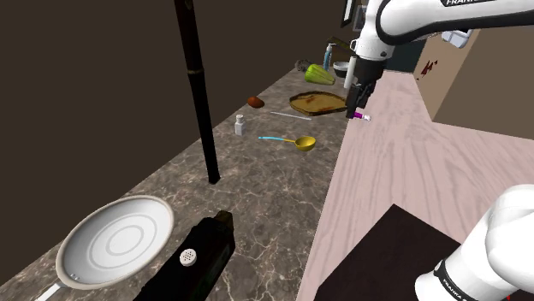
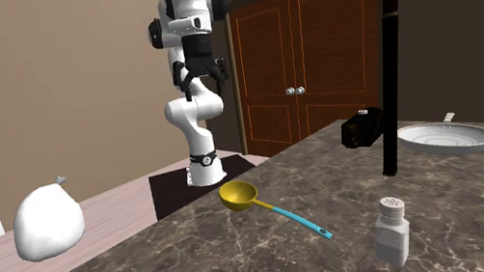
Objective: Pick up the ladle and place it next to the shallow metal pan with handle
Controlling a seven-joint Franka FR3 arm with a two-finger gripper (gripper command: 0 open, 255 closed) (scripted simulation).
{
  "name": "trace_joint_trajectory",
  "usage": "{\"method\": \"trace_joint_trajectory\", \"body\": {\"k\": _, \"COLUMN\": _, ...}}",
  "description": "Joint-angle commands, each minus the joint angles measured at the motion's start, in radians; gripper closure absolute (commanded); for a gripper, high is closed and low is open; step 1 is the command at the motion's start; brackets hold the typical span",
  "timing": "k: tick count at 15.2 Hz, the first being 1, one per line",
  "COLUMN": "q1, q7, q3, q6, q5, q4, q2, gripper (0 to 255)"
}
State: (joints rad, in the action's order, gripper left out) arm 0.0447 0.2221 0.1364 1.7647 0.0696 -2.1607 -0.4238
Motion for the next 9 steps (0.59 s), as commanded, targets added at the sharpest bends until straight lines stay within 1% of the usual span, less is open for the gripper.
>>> {"method": "trace_joint_trajectory", "body": {"k": 1, "q1": 0.007, "q7": 0.038, "q3": 0.018, "q6": 0.031, "q5": -0.014, "q4": 0.032, "q2": 0.076, "gripper": 0}}
{"method": "trace_joint_trajectory", "body": {"k": 5, "q1": 0.02, "q7": 0.114, "q3": 0.045, "q6": 0.077, "q5": -0.055, "q4": 0.117, "q2": 0.235, "gripper": 0}}
{"method": "trace_joint_trajectory", "body": {"k": 9, "q1": 0.024, "q7": 0.189, "q3": 0.059, "q6": 0.103, "q5": -0.104, "q4": 0.222, "q2": 0.399, "gripper": 0}}
